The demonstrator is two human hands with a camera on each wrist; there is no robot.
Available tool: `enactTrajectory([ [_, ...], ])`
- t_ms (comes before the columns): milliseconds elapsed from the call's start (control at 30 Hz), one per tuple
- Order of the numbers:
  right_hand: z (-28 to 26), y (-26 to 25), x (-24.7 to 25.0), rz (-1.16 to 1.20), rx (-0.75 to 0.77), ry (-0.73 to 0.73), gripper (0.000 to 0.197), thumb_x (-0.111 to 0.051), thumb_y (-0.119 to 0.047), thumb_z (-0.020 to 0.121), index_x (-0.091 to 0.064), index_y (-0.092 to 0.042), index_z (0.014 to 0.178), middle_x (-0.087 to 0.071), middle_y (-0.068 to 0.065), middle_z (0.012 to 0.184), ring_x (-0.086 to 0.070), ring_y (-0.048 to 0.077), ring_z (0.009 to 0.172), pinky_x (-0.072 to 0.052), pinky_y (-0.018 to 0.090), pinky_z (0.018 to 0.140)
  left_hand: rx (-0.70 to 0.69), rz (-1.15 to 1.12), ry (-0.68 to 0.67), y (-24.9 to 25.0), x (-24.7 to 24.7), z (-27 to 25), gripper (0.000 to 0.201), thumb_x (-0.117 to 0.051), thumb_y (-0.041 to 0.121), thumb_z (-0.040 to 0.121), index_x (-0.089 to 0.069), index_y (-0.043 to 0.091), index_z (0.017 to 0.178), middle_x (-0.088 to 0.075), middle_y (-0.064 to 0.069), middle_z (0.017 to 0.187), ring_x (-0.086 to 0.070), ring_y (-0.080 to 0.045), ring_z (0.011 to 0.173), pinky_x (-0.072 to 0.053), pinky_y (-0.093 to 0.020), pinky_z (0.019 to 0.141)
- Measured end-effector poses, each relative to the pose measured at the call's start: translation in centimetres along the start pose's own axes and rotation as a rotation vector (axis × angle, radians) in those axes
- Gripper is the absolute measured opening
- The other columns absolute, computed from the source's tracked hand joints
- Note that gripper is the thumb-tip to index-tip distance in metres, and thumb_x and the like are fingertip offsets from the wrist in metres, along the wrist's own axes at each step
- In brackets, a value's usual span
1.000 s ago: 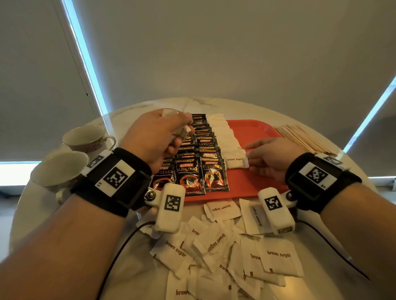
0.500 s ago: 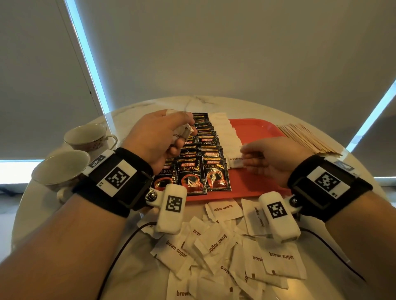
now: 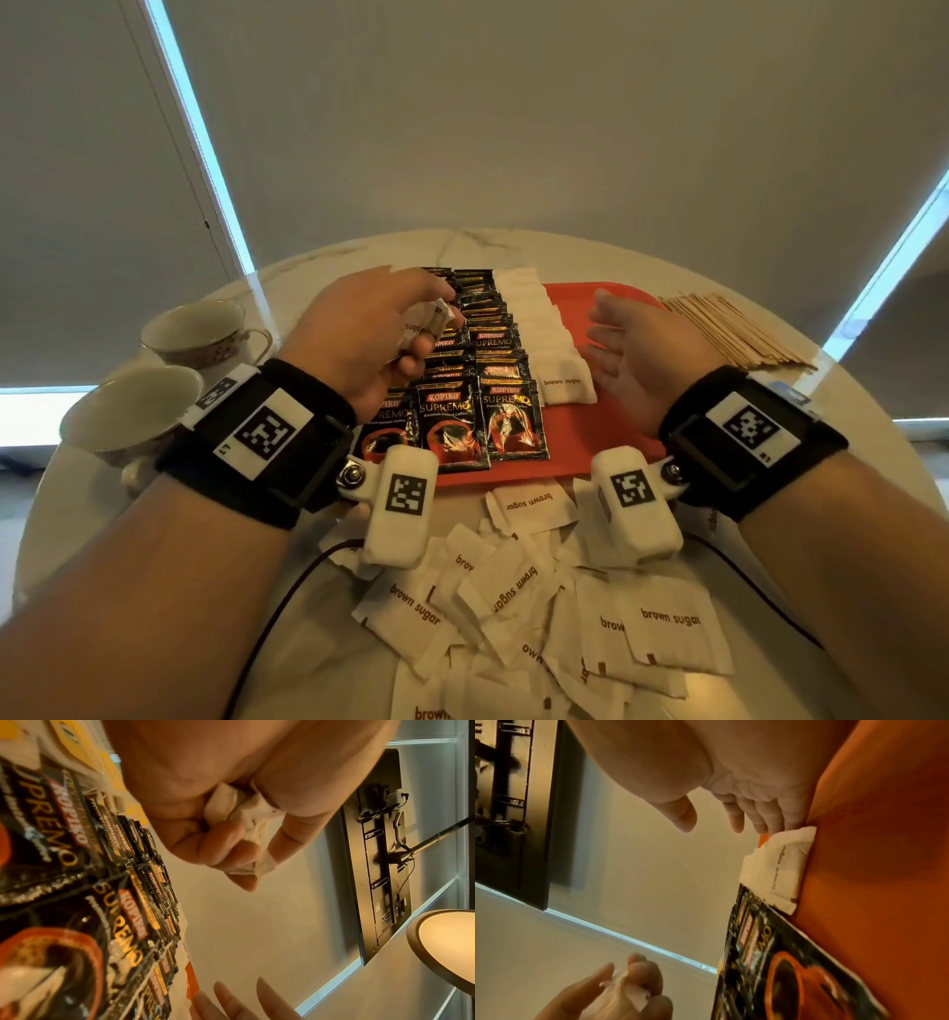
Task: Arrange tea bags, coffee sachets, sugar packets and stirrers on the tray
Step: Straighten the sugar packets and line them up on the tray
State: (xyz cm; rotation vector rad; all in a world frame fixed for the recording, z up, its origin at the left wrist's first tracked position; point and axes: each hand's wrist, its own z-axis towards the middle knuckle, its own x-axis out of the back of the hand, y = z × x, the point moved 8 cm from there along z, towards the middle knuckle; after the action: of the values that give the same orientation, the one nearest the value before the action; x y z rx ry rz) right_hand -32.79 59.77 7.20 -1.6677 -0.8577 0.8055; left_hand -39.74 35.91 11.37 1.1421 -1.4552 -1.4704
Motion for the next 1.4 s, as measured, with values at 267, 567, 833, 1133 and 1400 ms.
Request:
enactTrajectory([
  [267,2.0,-0.8,-1.2,-0.034,-0.058,-0.057,0.061,-0.055,-0.042,0.102,-0.04,-0.011,0.153,-0.043,0.013,0.155,-0.043,0.029,0.143,-0.036,0.047,0.118,0.036,-0.084,-0.069,-0.1,-0.8,-0.6,0.02,-0.046,0.006,0.092,-0.06,0.002,0.106,-0.07,-0.017,0.093,-0.047,-0.013,0.056,-0.035,-0.024,0.044],
  [567,-0.5,-3.8,-2.8,-0.063,0.188,-0.127,0.026,-0.068,-0.025,0.096,-0.069,-0.014,0.119,-0.071,0.002,0.119,-0.064,0.018,0.116,-0.054,0.035,0.095,0.013,-0.08,-0.062,0.1,-1.2,-0.6,0.023,-0.053,-0.004,0.099,-0.063,0.0,0.119,-0.078,-0.017,0.096,-0.074,-0.016,0.071,-0.057,-0.023,0.054],
  [833,-4.9,-2.4,-7.5,-0.123,0.275,-0.372,0.02,-0.077,-0.012,0.087,-0.066,-0.007,0.103,-0.075,0.018,0.099,-0.071,0.025,0.083,-0.059,0.037,0.074,0.004,-0.035,-0.075,0.3,-1.6,-1.1,0.012,-0.062,0.015,0.103,-0.069,0.012,0.113,-0.078,-0.006,0.077,-0.07,-0.012,0.059,-0.057,-0.022,0.049],
  [1133,-4.2,-2.0,-6.2,0.022,0.216,-0.328,0.009,-0.067,-0.015,0.096,-0.067,-0.005,0.095,-0.072,0.005,0.077,-0.064,0.014,0.065,-0.056,0.029,0.057,-0.01,0.033,-0.043,0.4,-1.0,-1.0,0.014,-0.071,0.023,0.094,-0.071,0.013,0.104,-0.069,-0.006,0.089,-0.054,-0.009,0.053,-0.044,-0.023,0.049],
  [1400,-4.6,-3.2,-5.2,0.025,0.373,-0.255,0.007,-0.068,-0.013,0.095,-0.074,-0.01,0.094,-0.078,0.011,0.094,-0.075,0.024,0.082,-0.059,0.035,0.062,-0.052,0.069,-0.052,0.3,-1.1,-0.9,0.028,-0.083,0.004,0.08,-0.068,0.016,0.099,-0.071,-0.008,0.083,-0.058,-0.012,0.057,-0.048,-0.021,0.046],
])
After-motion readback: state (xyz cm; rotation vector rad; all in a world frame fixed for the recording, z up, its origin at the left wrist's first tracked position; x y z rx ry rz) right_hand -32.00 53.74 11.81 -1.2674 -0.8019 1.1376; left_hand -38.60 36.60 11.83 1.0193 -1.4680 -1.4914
